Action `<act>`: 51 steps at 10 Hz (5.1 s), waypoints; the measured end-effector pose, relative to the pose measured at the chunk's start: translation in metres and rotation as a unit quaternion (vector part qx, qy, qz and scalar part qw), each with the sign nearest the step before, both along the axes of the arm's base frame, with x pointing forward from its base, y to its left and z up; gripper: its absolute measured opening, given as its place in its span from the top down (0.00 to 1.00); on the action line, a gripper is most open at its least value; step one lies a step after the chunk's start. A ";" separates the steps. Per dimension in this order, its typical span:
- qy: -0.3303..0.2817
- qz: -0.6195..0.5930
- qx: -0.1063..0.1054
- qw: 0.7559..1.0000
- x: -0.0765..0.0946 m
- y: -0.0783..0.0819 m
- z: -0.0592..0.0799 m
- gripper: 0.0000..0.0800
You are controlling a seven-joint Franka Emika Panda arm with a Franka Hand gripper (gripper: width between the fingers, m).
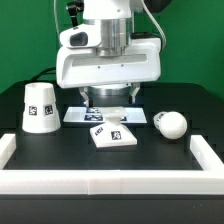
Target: Assemble lamp
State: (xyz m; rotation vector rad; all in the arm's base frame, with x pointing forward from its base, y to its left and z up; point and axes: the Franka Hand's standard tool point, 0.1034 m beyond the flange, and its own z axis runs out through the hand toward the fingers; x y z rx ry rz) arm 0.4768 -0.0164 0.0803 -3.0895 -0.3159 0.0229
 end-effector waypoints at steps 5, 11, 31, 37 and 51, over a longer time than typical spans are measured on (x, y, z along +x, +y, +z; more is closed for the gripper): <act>0.006 -0.020 -0.002 1.000 -0.015 0.012 -0.011 0.13; 0.009 -0.005 -0.002 1.000 -0.022 0.009 -0.029 0.13; -0.032 -0.020 0.005 0.999 0.055 0.056 -0.032 0.33; -0.062 -0.072 0.016 0.995 0.108 0.095 -0.032 0.33; -0.082 -0.066 0.022 0.994 0.128 0.116 -0.028 0.13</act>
Offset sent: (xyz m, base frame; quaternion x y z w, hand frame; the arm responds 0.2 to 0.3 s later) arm -0.0210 0.0028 -0.0093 -0.0244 0.0008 0.0303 0.9992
